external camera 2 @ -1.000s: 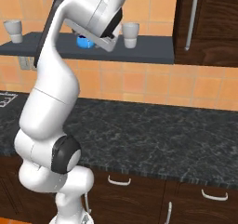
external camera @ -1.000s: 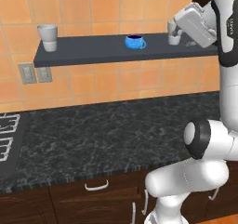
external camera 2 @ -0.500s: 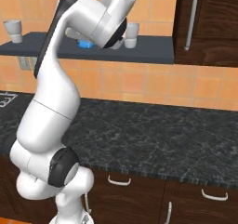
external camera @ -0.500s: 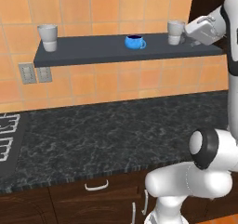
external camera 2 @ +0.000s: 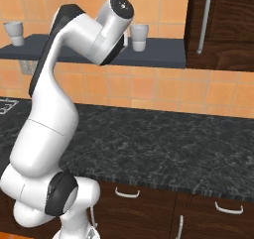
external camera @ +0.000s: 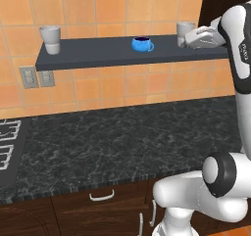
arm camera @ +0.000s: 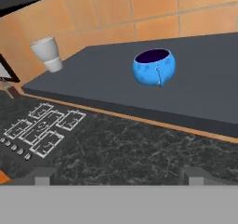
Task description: Gather all objects into one cabinet and sort the glasses and bowls to opposite sides.
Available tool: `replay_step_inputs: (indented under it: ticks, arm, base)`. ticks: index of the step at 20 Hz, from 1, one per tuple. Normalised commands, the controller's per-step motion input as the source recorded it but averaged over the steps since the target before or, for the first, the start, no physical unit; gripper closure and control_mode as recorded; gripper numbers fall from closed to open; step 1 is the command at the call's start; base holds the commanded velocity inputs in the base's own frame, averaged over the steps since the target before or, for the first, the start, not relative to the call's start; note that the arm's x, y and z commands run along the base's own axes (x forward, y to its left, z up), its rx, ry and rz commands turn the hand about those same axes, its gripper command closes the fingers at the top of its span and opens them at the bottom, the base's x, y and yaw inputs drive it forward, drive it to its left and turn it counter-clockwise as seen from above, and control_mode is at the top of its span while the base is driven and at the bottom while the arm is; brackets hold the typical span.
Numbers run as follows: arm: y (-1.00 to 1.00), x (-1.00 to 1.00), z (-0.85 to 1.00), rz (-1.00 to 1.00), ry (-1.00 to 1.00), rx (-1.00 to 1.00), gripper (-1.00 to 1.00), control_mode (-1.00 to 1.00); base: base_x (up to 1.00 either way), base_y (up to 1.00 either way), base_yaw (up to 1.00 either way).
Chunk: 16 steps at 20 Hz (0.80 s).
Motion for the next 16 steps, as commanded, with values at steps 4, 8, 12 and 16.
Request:
replay_step_inputs:
  ticks: [4, 8, 12, 16]
  arm:
    - [0.14, 0.37, 0.0, -0.07, -0.05, 0.0, -1.0, -1.0]
    - [0.12, 0.48, -0.02, -0.05, -0.01, 0.0, -1.0, -1.0]
    - [0.07, 0.33, -0.11, -0.04, 0.0, 0.0, -1.0, -1.0]
    - [0.12, 0.31, -0.17, -0.02, 0.0, -0.01, -1.0, -1.0]
  base:
    - [0.0, 0.0, 0.0]
    - [0.0, 0.0, 0.0]
    - [0.0, 0.0, 0.0]
    - [0.0, 0.0, 0.0]
